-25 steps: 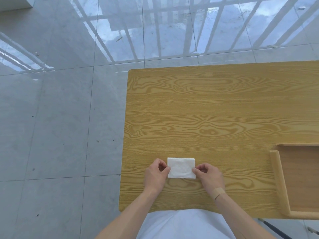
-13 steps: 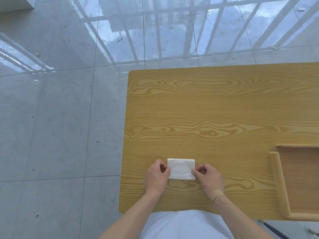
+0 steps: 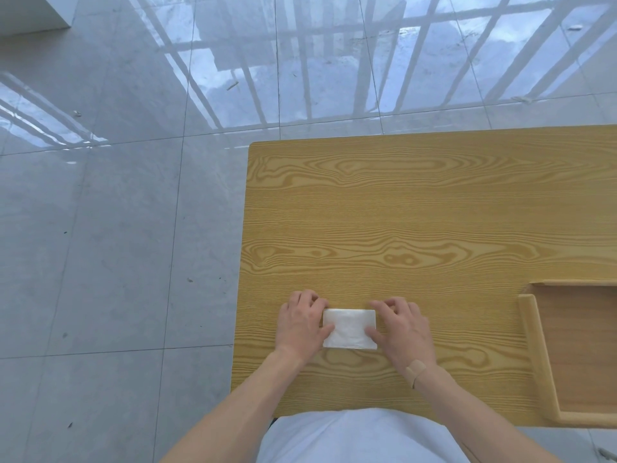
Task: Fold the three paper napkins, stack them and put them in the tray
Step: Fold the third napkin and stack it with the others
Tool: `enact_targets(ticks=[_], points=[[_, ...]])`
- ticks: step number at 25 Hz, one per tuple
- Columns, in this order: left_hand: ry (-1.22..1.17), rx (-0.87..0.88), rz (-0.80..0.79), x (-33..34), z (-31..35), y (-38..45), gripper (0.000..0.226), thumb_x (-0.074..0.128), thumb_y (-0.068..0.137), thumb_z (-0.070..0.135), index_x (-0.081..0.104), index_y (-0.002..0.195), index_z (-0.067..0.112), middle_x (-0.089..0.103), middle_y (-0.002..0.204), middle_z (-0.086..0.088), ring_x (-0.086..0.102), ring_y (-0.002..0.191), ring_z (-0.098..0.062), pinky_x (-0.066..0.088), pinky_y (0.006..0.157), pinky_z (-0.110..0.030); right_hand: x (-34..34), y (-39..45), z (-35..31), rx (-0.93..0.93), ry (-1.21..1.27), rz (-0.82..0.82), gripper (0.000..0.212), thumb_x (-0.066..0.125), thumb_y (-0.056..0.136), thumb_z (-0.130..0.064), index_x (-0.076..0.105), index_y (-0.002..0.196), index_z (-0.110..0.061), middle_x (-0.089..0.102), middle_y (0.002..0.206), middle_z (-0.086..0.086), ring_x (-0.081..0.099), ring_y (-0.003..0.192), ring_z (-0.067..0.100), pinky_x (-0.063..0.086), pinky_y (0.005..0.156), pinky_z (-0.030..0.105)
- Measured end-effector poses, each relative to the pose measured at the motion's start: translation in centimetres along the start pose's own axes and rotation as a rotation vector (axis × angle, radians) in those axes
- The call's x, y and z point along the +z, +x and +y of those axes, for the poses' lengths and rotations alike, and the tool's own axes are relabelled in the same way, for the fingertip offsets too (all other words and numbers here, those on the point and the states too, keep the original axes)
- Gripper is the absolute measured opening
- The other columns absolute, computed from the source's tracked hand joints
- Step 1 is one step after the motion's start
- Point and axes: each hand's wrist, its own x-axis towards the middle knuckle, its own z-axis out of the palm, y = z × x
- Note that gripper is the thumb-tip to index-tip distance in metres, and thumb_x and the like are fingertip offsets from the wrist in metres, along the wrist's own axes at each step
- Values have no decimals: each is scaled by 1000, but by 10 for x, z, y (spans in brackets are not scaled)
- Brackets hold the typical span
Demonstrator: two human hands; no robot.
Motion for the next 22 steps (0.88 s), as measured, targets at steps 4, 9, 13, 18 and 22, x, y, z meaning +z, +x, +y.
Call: enact_targets(ticks=[4,9,13,18,22], points=[[37,15,8,1,5,1,34,64,86,43,60,116,26,50,120,6,41,115,-17,41,92,-31,2,1,-9,2,-38,-31,34,68,83,-35,61,116,-34,54,119,-6,46,107,20,39,81,34],[-4,-2,-35,-3,9,7,27,65,84,34,57,108,24,48,115,4,40,111,-19,42,90,-31,-2,14,-16,21,-36,-80,26,67,81,-27,54,103,-32,51,112,-9,43,105,20,39,82,34],[-33,9,-91,-6,12,9,20,63,85,28,50,100,25,57,102,8,47,100,-19,42,79,-30,-3,17,-18,6,5,-136,28,63,82,-22,43,98,-33,57,102,-14,44,98,18,37,78,34],[-240,-92,-160,-11,11,7,27,63,81,22,55,106,26,54,95,12,46,99,-15,47,76,-34,-4,9,-12,10,140,-158,23,60,83,-27,53,104,-32,55,96,-13,47,98,17,40,81,35],[-349,-82,-192,-24,6,6,13,69,77,24,59,82,30,54,95,10,47,93,-10,47,77,-33,-13,-4,-3,8,360,-128,14,69,79,-25,56,84,-31,59,91,-15,53,91,11,45,81,35]])
